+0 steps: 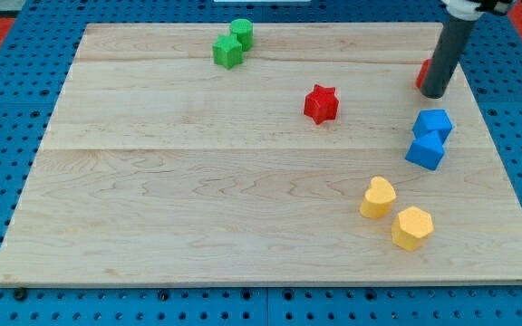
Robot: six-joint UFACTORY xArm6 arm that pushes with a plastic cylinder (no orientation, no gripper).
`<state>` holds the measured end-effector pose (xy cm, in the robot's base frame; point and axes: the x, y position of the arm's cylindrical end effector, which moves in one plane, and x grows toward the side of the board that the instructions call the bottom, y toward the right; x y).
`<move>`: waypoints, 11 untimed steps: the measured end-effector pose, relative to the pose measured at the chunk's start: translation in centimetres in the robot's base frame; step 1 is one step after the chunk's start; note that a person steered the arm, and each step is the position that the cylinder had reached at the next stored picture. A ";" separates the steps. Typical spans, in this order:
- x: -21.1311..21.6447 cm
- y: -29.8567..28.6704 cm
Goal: Place the red star at the left side of the red circle
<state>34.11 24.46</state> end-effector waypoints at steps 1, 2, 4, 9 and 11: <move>-2.5 2.4; -2.4 4.9; -8.3 1.0; 7.9 -11.7; 7.2 -17.0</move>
<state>41.33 7.49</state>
